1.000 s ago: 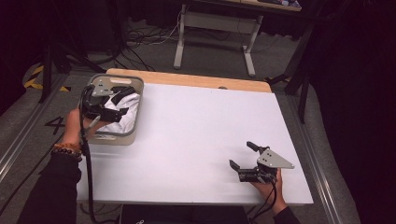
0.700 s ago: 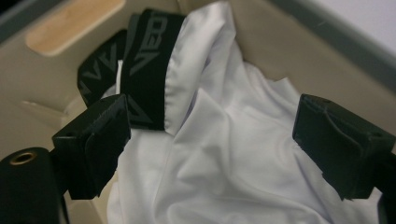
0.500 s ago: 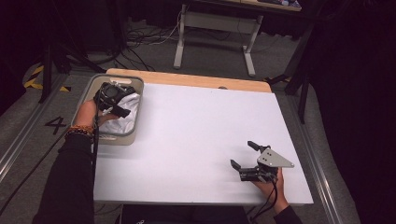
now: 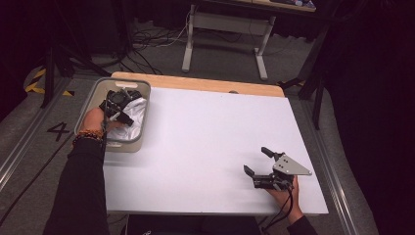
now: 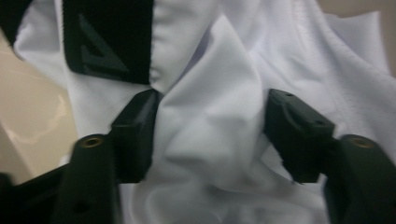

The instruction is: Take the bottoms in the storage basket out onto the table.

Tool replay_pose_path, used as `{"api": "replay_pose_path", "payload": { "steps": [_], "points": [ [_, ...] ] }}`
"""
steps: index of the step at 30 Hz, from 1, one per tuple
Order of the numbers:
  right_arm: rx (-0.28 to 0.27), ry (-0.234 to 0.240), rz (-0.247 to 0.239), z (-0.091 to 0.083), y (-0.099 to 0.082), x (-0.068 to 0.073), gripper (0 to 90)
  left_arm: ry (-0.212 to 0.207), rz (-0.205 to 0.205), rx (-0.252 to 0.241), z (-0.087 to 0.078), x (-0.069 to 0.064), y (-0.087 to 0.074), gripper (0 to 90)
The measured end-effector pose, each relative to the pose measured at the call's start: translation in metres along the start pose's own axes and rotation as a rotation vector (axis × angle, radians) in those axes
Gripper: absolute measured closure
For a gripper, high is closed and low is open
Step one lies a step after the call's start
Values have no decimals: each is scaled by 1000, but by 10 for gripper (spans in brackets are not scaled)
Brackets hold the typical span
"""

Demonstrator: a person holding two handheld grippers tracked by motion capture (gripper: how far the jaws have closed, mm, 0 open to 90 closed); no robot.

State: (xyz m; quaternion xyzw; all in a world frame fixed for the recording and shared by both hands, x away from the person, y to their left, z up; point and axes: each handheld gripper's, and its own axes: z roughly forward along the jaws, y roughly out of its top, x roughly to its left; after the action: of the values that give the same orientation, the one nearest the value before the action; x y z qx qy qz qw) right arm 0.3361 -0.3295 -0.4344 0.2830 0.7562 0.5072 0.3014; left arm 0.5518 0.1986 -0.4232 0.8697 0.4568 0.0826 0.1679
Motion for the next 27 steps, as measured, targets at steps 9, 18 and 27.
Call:
{"api": "replay_pose_path", "payload": {
  "steps": [9,18,27],
  "points": [
    [-2,-19,-35,-4,1,1,157,-2,-9,-9,-4,2,-1,736],
    [10,-24,-53,-4,1,3,153,54,20,-168,-24,-2,-5,840],
    [10,-16,-48,-3,1,4,148,58,-13,-363,-48,-6,-14,844]
  ]
}}
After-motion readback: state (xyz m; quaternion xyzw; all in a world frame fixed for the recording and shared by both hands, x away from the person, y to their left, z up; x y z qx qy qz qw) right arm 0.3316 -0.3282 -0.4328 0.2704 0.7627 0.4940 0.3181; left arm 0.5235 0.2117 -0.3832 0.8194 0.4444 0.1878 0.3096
